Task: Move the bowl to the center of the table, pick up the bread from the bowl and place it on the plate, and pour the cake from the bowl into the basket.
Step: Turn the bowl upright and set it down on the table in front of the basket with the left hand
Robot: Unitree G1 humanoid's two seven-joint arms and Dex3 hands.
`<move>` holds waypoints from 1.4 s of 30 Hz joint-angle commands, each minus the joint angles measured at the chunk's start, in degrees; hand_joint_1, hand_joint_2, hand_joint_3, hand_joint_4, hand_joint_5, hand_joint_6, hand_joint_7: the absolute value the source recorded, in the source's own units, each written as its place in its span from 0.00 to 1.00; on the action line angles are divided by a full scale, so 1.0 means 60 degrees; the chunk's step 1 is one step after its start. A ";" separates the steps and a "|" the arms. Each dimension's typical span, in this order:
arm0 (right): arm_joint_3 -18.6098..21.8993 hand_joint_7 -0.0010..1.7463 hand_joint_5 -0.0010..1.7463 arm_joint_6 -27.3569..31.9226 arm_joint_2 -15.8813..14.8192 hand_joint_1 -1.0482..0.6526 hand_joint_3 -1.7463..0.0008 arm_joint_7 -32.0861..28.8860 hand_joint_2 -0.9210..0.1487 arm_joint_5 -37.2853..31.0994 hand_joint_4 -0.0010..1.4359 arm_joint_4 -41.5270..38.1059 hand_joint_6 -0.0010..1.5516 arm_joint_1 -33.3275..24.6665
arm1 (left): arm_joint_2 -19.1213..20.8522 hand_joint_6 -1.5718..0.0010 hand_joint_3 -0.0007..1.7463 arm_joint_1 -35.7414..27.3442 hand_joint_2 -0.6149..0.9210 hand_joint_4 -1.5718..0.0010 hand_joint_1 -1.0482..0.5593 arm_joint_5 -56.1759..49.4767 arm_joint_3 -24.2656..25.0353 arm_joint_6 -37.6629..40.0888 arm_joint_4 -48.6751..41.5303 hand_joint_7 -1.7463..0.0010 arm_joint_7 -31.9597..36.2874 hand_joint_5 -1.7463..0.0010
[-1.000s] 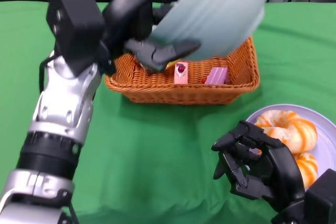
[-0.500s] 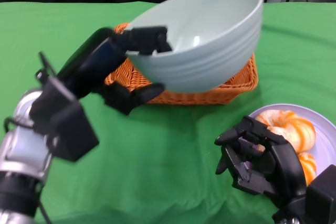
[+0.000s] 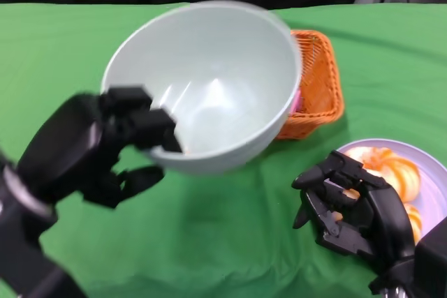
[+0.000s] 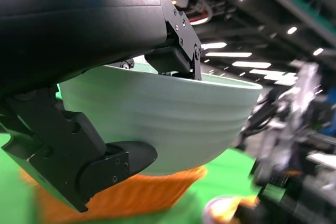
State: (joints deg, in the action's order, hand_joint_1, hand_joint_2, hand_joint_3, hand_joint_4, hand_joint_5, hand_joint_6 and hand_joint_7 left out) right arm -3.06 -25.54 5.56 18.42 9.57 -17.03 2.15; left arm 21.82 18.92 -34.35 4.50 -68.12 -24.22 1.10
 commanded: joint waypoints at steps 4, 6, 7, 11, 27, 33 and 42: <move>0.0092 0.66 0.85 0.0154 -0.0135 0.59 0.62 0.0225 0.12 0.0268 0.52 0.0187 0.46 0.0005 | 0.0448 0.47 0.75 -0.0896 0.62 0.53 0.64 -0.1992 0.0580 -0.0712 -0.0139 0.22 0.2515 0.00; 0.0118 0.65 0.86 0.0141 -0.0115 0.59 0.62 0.0227 0.13 0.0319 0.53 0.0168 0.47 0.0013 | 0.0600 0.48 0.77 -0.1171 0.60 0.52 0.65 -0.2649 0.0573 -0.0722 -0.0149 0.20 0.3330 0.00; 0.0127 0.65 0.85 0.0116 -0.0113 0.59 0.62 0.0219 0.13 0.0317 0.53 0.0152 0.47 0.0017 | 0.0689 0.48 0.78 -0.1301 0.59 0.52 0.66 -0.2961 0.0530 -0.0710 -0.0173 0.19 0.3768 0.00; 0.0147 0.65 0.85 0.0244 -0.0126 0.59 0.60 0.0230 0.14 0.0378 0.54 0.0205 0.48 -0.0001 | 0.1034 0.48 0.79 -0.1819 0.55 0.52 0.69 -0.3982 0.0178 -0.0473 -0.0279 0.19 0.5367 0.00; 0.0128 0.65 0.86 0.0421 -0.0229 0.58 0.66 0.0253 0.10 0.0374 0.52 0.0405 0.47 -0.0077 | 0.2203 0.46 0.76 -0.2544 0.56 0.48 0.71 -0.4832 -0.2289 0.0770 -0.0985 0.19 0.8019 0.06; 0.0081 0.65 0.85 0.0345 -0.0171 0.59 0.65 0.0160 0.11 0.0309 0.53 0.0463 0.48 -0.0139 | 0.2284 0.47 0.72 -0.2442 0.58 0.49 0.73 -0.4691 -0.2889 0.1293 -0.1473 0.18 0.8161 0.06; 0.0035 0.67 0.86 0.0334 -0.0134 0.59 0.57 0.0146 0.18 0.0333 0.54 0.0621 0.48 -0.0259 | 0.2235 0.48 0.66 -0.1942 0.63 0.49 0.72 -0.4481 -0.3661 0.1787 -0.2444 0.19 0.8520 0.07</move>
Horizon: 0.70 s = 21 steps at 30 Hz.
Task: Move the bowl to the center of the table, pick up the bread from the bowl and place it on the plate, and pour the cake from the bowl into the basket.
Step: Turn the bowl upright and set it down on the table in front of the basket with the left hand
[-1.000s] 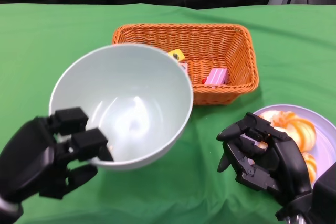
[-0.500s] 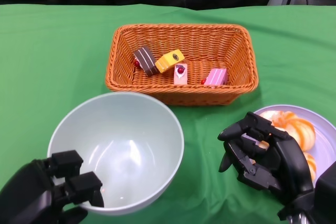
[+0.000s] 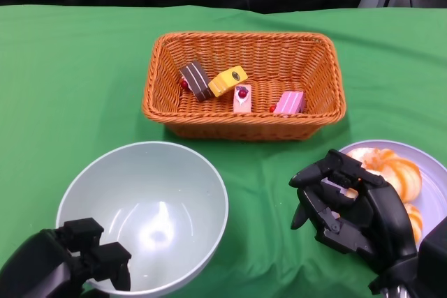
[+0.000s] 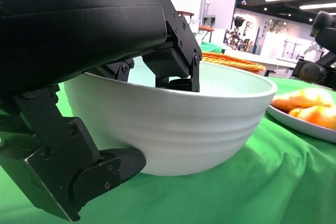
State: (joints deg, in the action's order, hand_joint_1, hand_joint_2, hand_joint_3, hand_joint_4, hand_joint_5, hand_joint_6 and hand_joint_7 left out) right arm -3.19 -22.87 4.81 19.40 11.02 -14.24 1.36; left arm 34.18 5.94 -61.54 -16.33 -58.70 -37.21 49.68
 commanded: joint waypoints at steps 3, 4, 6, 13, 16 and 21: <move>0.0025 0.67 0.86 -0.0112 0.0018 0.59 0.55 -0.0025 0.20 0.0093 0.54 0.0257 0.48 -0.0221 | 0.0004 0.48 0.64 0.0610 0.64 0.49 0.72 -0.0108 -0.0600 0.0474 -0.0854 0.20 0.0937 0.07; 0.0016 0.67 0.86 -0.0131 0.0015 0.59 0.53 -0.0004 0.21 0.0089 0.54 0.0273 0.48 -0.0242 | -0.0077 0.49 0.62 0.0792 0.65 0.49 0.72 -0.0214 -0.0793 0.0555 -0.1071 0.18 0.1206 0.06; 0.0010 0.68 0.86 -0.0103 0.0012 0.59 0.52 0.0009 0.21 0.0088 0.54 0.0309 0.47 -0.0268 | -0.0157 0.51 0.62 0.1051 0.65 0.50 0.73 -0.0318 -0.1135 0.0671 -0.1331 0.16 0.1565 0.05; 0.0015 0.68 0.86 -0.0037 0.0025 0.59 0.52 -0.0035 0.21 0.0058 0.54 0.0382 0.47 -0.0326 | -0.0530 0.51 0.65 0.1720 0.67 0.49 0.70 -0.0166 -0.2056 0.0911 -0.1668 0.18 0.1837 0.06; 0.0034 0.68 0.86 -0.0016 0.0016 0.59 0.52 0.0045 0.22 0.0135 0.54 0.0328 0.47 -0.0306 | -0.0616 0.49 0.64 0.1903 0.69 0.49 0.68 -0.0033 -0.2268 0.0920 -0.1670 0.21 0.1699 0.09; 0.0039 0.67 0.85 -0.0152 0.0067 0.59 0.52 -0.0018 0.22 0.0048 0.54 0.0221 0.48 -0.0284 | -0.0739 0.47 0.62 0.2071 0.72 0.50 0.66 0.0222 -0.2522 0.0779 -0.1641 0.26 0.1431 0.10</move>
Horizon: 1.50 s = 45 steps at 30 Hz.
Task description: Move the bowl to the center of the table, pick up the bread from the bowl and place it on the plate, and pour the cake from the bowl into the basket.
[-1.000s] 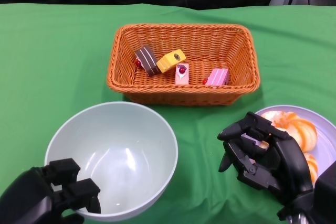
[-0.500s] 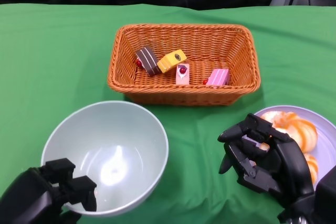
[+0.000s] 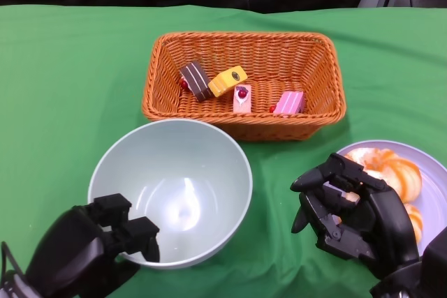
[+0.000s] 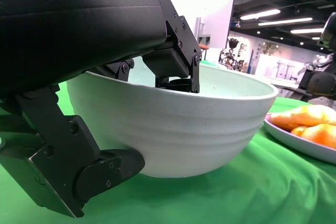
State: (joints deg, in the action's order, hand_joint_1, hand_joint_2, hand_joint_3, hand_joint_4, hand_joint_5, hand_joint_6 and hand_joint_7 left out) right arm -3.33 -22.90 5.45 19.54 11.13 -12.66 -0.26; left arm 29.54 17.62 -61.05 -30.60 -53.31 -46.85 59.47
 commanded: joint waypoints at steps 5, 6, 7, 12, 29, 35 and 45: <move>0.0066 0.67 0.85 -0.0143 -0.0005 0.59 0.52 -0.0095 0.23 -0.0006 0.54 -0.0043 0.48 -0.0019 | 0.0123 0.39 0.45 0.0066 0.79 0.42 0.63 0.0361 -0.0246 -0.0099 0.0138 0.52 -0.0587 0.34; 0.0065 0.66 0.85 -0.0135 0.0002 0.59 0.52 -0.0091 0.23 0.0008 0.54 -0.0039 0.48 -0.0020 | 0.0161 0.35 0.33 0.0015 0.83 0.39 0.62 0.0442 -0.0217 -0.0034 0.0232 0.64 -0.0805 0.44; 0.0067 0.66 0.85 -0.0141 0.0006 0.59 0.52 -0.0093 0.23 0.0008 0.54 -0.0041 0.48 -0.0019 | 0.0198 0.34 0.21 -0.0040 0.88 0.38 0.59 0.0536 -0.0181 0.0041 0.0336 0.79 -0.1052 0.58; 0.0077 0.66 0.85 -0.0257 -0.0002 0.59 0.51 -0.0081 0.23 -0.0019 0.54 -0.0086 0.48 0.0001 | 0.0484 0.47 0.02 -0.0339 0.96 0.48 0.46 0.1161 -0.0041 0.0258 0.1001 0.99 -0.2617 0.90; 0.0049 0.67 0.86 -0.0073 -0.0119 0.59 0.52 -0.0098 0.23 -0.0038 0.53 -0.0061 0.48 -0.0014 | 0.0505 1.00 0.35 -0.1810 1.00 1.00 0.00 0.7657 0.0841 -0.1196 0.2236 1.00 -0.8350 1.00; 0.0064 0.67 0.86 -0.0173 -0.0081 0.59 0.53 -0.0238 0.23 -0.0161 0.53 -0.0160 0.48 -0.0003 | 0.0527 0.84 0.30 -0.2623 1.00 0.86 0.00 1.3555 0.1217 0.1020 0.4450 0.96 -1.2523 0.95; 0.0100 0.68 0.86 -0.0068 -0.0217 0.60 0.55 0.0118 0.19 0.0088 0.51 -0.0171 0.46 0.0044 | -0.0605 0.39 0.16 -0.3593 0.98 0.44 0.51 1.8232 0.3515 0.5517 0.7522 0.60 -1.4139 0.37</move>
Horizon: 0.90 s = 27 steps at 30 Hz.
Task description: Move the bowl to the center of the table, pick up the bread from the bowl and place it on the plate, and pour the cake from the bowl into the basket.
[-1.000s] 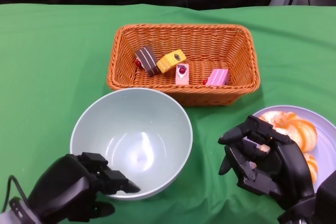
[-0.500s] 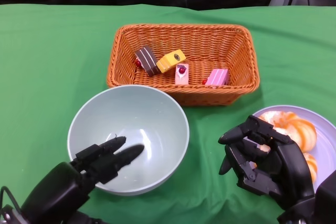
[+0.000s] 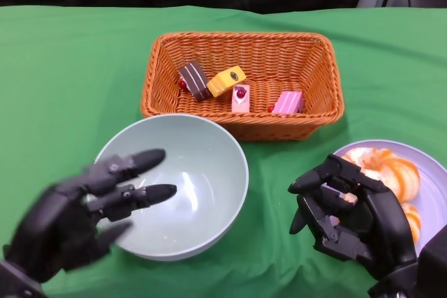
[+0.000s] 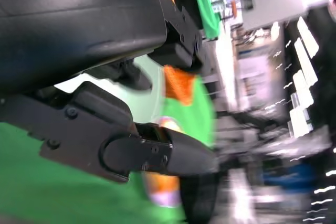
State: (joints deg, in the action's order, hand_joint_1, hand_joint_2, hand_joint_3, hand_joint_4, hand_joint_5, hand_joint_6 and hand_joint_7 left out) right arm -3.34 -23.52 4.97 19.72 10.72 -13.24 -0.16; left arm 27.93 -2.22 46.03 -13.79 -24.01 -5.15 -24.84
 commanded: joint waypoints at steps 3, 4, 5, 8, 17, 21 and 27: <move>0.0154 0.68 0.86 -0.0037 -0.0141 0.60 0.56 0.0310 0.18 0.0397 0.52 -0.0088 0.47 0.0050 | -0.0960 0.46 0.48 -0.0479 0.81 0.48 0.58 -0.0239 0.1278 0.0894 0.0932 0.26 0.0057 0.12; 0.0171 0.68 0.86 -0.0070 -0.0144 0.60 0.56 0.0365 0.18 0.0443 0.52 -0.0109 0.47 0.0063 | -0.1124 0.47 0.54 -0.0512 0.78 0.49 0.59 -0.0431 0.1421 0.0972 0.0994 0.22 0.0047 0.09; 0.0195 0.68 0.86 -0.0089 -0.0145 0.60 0.56 0.0461 0.18 0.0538 0.52 -0.0108 0.47 0.0070 | -0.1317 0.48 0.56 -0.0582 0.77 0.49 0.59 -0.0663 0.1530 0.1023 0.1080 0.21 0.0090 0.07; 0.0239 0.68 0.85 -0.0056 -0.0193 0.59 0.56 0.0747 0.19 0.0811 0.54 0.0001 0.48 0.0051 | -0.2024 0.47 0.64 -0.0780 0.74 0.47 0.61 -0.1215 0.1727 0.0891 0.1081 0.18 -0.0030 0.02; 0.0019 0.73 0.88 0.0113 -0.0548 0.58 0.41 0.1576 0.33 0.1059 0.54 0.0697 0.47 -0.0189 | -0.3009 0.51 0.70 -0.1029 0.72 0.50 0.60 -0.2058 0.1904 0.1338 0.1178 0.13 -0.0480 0.00; -0.0290 0.77 0.90 0.0581 -0.0840 0.59 0.39 0.2170 0.32 0.1185 0.51 0.1306 0.43 -0.0297 | -0.3240 0.50 0.62 -0.0873 0.75 0.49 0.57 -0.2477 0.1935 0.1377 0.0900 0.17 -0.0676 0.03; -0.0490 0.73 0.86 0.0646 -0.0922 0.57 0.40 0.2129 0.40 0.0884 0.57 0.1560 0.49 -0.0248 | -0.3399 0.48 0.66 -0.0541 0.75 0.49 0.59 -0.2985 0.2170 0.1108 0.0465 0.20 -0.1097 0.06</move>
State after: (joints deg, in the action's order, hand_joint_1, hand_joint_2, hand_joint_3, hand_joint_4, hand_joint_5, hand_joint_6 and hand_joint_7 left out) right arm -6.17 -20.12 0.48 32.60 16.22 -4.90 -1.69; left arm 7.15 -6.15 28.95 -1.70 -16.46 -1.83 -30.43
